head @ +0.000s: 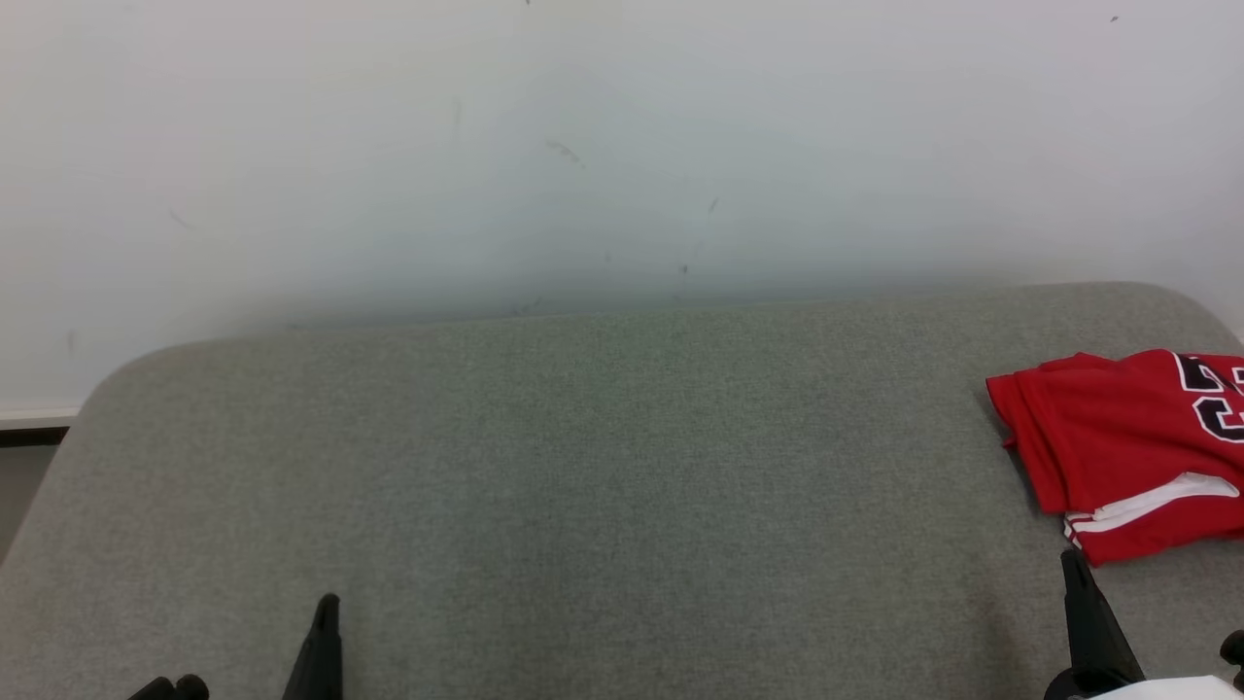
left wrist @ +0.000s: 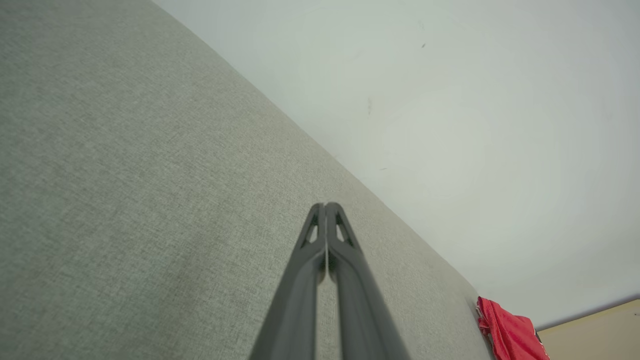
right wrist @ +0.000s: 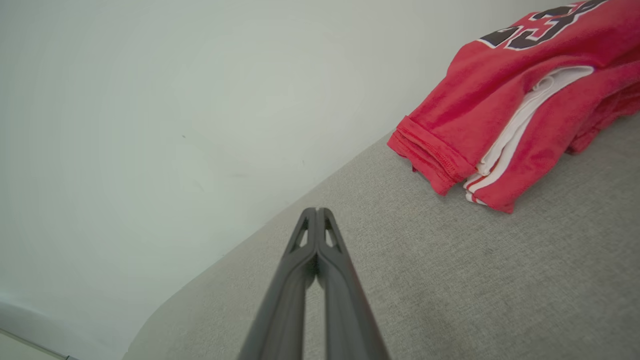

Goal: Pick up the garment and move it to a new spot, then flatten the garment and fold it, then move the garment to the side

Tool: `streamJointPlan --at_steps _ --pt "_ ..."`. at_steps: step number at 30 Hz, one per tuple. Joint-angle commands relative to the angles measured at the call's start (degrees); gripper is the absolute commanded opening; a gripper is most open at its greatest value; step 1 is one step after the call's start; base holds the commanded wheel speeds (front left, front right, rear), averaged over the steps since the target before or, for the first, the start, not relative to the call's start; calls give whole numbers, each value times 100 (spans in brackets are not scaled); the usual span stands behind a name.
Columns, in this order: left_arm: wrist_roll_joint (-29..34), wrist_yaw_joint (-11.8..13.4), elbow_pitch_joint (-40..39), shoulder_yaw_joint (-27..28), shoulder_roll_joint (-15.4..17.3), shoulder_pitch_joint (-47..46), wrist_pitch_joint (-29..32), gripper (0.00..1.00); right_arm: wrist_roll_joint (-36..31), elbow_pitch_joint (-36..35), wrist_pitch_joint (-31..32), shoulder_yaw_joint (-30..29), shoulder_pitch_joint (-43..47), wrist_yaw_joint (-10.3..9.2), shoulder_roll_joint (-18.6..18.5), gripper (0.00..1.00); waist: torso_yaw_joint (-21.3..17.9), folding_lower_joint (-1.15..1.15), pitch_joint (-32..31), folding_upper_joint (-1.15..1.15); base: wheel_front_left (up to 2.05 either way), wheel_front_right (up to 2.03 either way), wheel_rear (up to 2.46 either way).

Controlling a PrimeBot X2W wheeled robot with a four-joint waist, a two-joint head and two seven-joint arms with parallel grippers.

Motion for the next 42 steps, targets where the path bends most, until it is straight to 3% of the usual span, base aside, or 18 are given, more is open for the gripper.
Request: streamJointPlan --at_steps 1,42 --pt "-195 -13 -84 32 39 -147 41 0 148 -51 29 -59 -167 -2 -12 0 4 0 3 0 0 0 0" --pt "-2752 -45 -109 246 63 -431 735 0 2330 -9 719 -572 -348 -6 174 0 161 0 134 0 0 0 0"
